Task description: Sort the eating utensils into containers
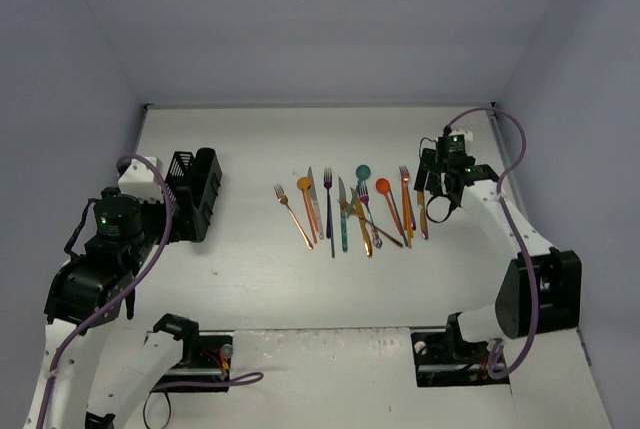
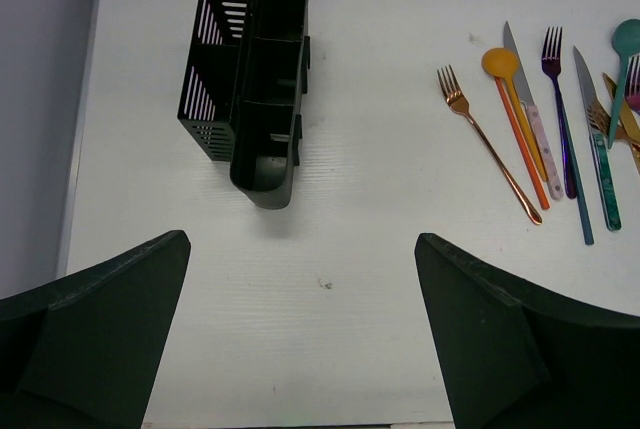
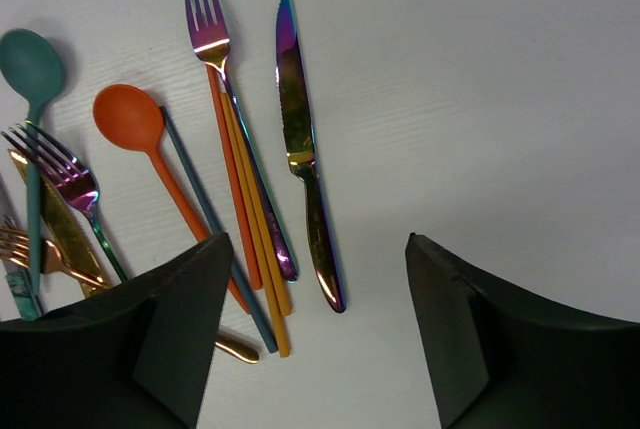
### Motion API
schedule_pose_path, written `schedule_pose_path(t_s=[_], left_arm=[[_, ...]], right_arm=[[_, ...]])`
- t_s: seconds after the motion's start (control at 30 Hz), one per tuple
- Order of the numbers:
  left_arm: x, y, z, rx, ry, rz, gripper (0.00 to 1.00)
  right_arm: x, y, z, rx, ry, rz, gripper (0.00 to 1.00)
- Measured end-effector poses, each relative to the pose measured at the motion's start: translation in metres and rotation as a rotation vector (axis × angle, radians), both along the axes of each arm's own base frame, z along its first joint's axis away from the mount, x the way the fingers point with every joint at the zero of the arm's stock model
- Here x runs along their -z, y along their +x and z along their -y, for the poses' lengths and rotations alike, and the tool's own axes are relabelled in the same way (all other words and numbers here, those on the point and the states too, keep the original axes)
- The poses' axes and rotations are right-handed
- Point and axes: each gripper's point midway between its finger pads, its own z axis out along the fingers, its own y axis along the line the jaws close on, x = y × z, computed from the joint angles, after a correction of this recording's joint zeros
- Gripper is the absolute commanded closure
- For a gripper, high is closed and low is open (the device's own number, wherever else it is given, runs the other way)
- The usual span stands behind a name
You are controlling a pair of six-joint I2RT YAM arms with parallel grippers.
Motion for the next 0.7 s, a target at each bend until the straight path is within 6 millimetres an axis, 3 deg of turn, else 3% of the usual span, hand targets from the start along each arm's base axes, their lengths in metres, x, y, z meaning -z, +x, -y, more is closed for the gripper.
schedule_pose_path(t_s=[0.17, 0.37, 0.7], left_arm=[[0.005, -0.006, 0.0, 0.002, -0.01, 0.01, 0.06], [0.006, -0.008, 0.0, 0.006, -0.012, 0.014, 0.06], [0.01, -0.007, 0.001, 0.013, -0.014, 0.005, 0.06]], right_arm=[[0.038, 0.002, 0.0, -0.008, 0.012, -0.109, 0.49], [0.081, -0.002, -0.003, -0.028, 0.026, -0.235, 0.5], [0.109, -0.002, -0.005, -0.05, 0.024, -0.303, 0.59]])
